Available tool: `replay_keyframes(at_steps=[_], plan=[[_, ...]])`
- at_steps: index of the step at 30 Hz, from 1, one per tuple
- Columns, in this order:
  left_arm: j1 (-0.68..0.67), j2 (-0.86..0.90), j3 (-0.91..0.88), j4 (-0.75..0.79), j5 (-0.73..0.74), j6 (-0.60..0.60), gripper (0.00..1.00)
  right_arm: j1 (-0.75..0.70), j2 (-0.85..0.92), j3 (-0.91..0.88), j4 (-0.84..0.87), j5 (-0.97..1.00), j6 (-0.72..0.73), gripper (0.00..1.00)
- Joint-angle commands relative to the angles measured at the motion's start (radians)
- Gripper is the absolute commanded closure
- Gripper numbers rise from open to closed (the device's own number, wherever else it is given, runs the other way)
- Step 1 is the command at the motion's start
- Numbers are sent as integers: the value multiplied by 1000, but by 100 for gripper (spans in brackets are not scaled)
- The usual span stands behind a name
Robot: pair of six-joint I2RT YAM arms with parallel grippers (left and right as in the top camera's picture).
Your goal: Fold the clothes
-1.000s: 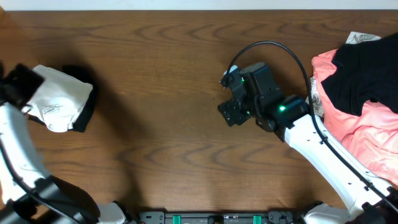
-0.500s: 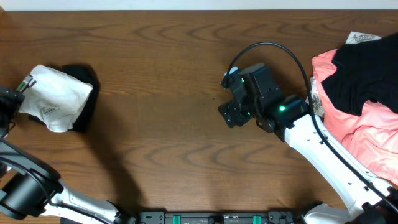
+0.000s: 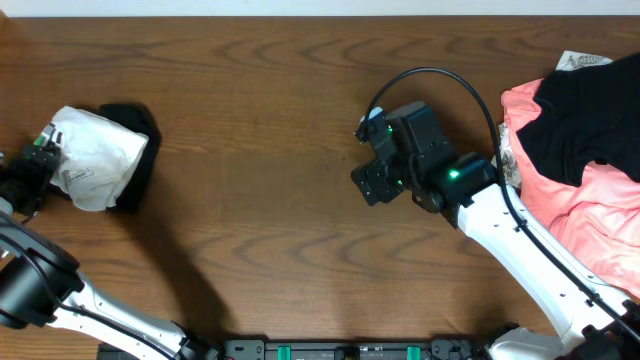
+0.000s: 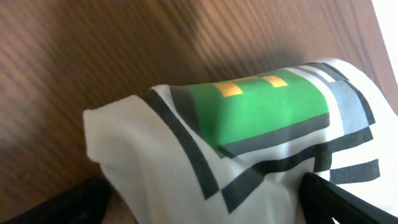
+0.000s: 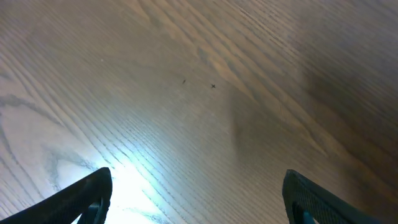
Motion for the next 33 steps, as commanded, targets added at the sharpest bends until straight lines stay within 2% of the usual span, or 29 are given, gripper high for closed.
replay_keyframes(at_steps=[1,5,7,10,13,16,18,21,22,29,33], plan=[[-5,10,9,39,92,18,2,1,-3,2,3,-5,0,15],[-5,10,9,126,225,-3,0,1,-3,2,10,-5,0,15],[-8,10,9,151,251,-19,2,1,-3,2,11,-5,0,15],[-15,10,9,151,256,-22,9,1,-3,2,13,-5,0,15],[-22,10,9,140,256,-22,19,1,-3,2,14,-5,0,15],[-27,10,9,130,256,-26,43,1,-3,2,14,-5,0,16],[-28,10,9,131,256,-39,65,1,-3,2,14,-5,0,16],[-28,10,9,150,255,-69,81,1,-3,2,14,-5,0,16],[-28,8,10,166,255,-93,93,1,-3,2,13,-5,0,16],[-43,-12,35,285,325,-166,94,1,-3,2,14,-5,0,16],[-77,-12,79,296,368,-167,94,1,-3,2,18,-5,0,16]])
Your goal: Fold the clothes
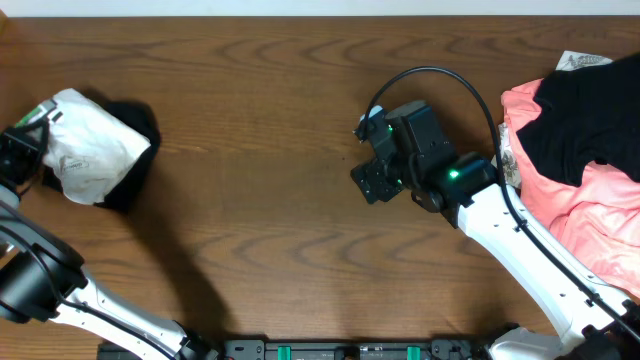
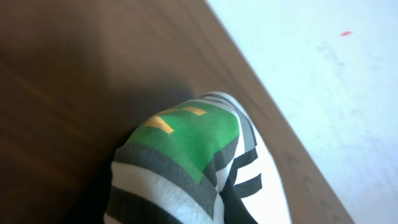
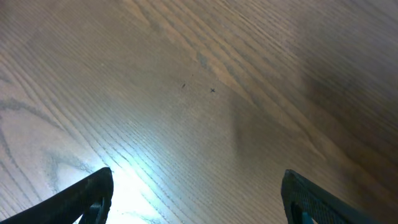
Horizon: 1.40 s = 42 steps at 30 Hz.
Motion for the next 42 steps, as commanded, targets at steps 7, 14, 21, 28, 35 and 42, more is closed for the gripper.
replay_keyframes(at_steps=[7,14,21,28,35,42], plan=[[-125,-13,102,29,30,22,94,1,-3,2,6,-5,3,16],[-169,-11,102,-73,-130,93,93,1,-3,2,5,-5,3,16],[-151,-11,102,-163,-240,143,2,1,-3,2,5,-5,3,16],[-103,-23,102,-167,-242,134,2,1,-3,2,5,-5,3,16],[-41,-87,102,-214,-241,37,2,1,-3,2,6,-5,3,16],[-42,-175,102,-621,-212,-30,2,1,-3,2,6,-5,3,16]])
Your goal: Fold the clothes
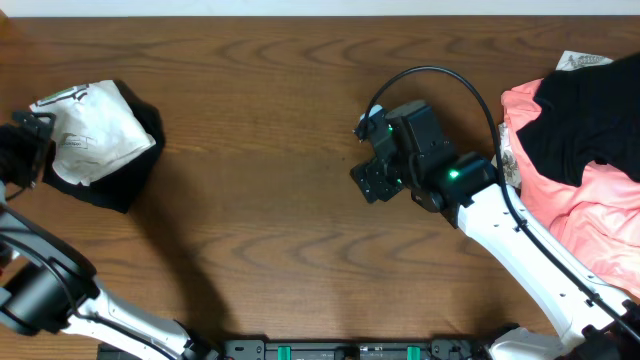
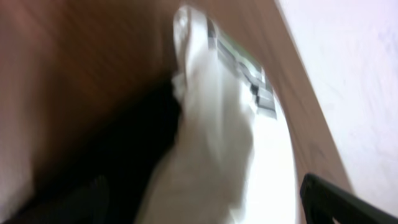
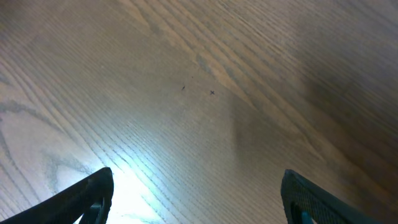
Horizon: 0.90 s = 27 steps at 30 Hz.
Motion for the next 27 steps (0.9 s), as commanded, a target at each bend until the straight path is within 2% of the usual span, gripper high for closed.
replay_keyframes(at_steps=[1,4,11,27], plan=[[-11,-40,14,-154,16,-59,2,1,-3,2,-1,-5,2,16],[-15,-39,0,-285,-26,-57,2,1,-3,2,-2,-5,2,16],[-15,-39,-26,-301,-245,-29,2,1,-3,2,-13,-5,2,16],[-77,-23,-30,-297,-239,-24,2,1,-3,2,-12,-6,11,16]])
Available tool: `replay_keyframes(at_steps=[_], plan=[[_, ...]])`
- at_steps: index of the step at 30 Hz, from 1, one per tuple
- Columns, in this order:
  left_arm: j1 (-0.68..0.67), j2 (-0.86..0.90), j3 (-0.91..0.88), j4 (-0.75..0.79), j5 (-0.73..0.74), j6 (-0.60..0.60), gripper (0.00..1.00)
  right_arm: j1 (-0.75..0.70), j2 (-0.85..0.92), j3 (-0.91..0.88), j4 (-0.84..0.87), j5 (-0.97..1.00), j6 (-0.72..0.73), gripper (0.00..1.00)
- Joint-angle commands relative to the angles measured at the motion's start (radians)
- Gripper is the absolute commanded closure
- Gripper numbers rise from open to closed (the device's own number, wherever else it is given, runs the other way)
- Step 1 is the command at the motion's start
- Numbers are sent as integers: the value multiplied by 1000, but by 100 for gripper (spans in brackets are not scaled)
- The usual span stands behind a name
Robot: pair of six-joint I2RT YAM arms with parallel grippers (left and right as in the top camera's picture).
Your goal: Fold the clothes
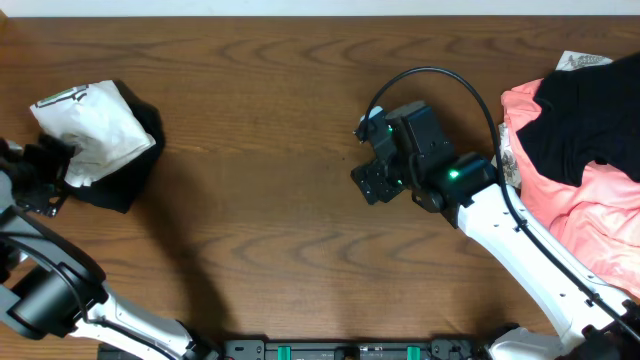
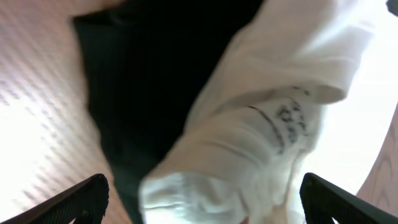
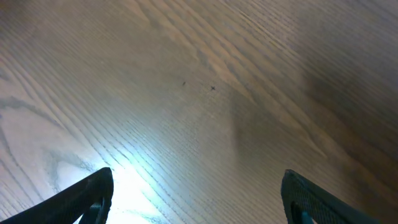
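A folded white shirt (image 1: 92, 128) lies on a folded black garment (image 1: 122, 170) at the table's far left. My left gripper (image 1: 52, 172) sits at the stack's near-left edge. In the left wrist view it (image 2: 202, 208) is open, with the white shirt (image 2: 261, 137) bulging between its fingers and the black garment (image 2: 149, 81) behind. My right gripper (image 1: 368, 186) hangs open over bare wood at the table's middle, and the right wrist view (image 3: 196, 199) shows nothing between its fingers.
A heap of unfolded clothes lies at the right edge: a pink garment (image 1: 590, 215), a black one (image 1: 590, 115) on it, and a printed white piece (image 1: 580, 60) behind. The wooden table (image 1: 260, 120) runs between stack and heap.
My left gripper has moved from the stack's far-left side to its near-left edge, and the white shirt now bulges between its open fingers. The stack and the right arm have stayed put.
My left gripper was open at the white shirt's left edge, with the stack nearer the front. Then the stack stood a little farther back, and later turned with more black showing beneath. Now the gripper is at its near-left edge. The right arm never moved.
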Motion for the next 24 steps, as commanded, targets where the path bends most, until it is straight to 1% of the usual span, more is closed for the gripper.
replay_keyframes(at_steps=[1,6,14,17,19,21,22,23,24], plan=[[-36,28,-11,0,-8,16,2,1,-3,2,2,-6,11,16],[-64,63,-13,4,-8,17,2,1,-3,2,2,-7,13,16],[-78,71,-13,11,-8,27,2,1,-3,2,2,-8,13,16],[-78,71,-13,11,-8,27,0,1,-3,2,2,-8,13,16],[-78,70,-13,11,-8,27,7,1,-3,2,2,-8,13,16],[-78,70,-13,11,-8,27,19,1,-3,2,2,-8,13,16],[-78,71,-13,11,-8,27,24,1,-3,2,2,-8,13,16],[-78,71,-13,11,-8,27,30,1,-3,2,2,-8,13,16],[-78,71,-13,11,-8,27,34,1,-3,2,2,-8,13,16]])
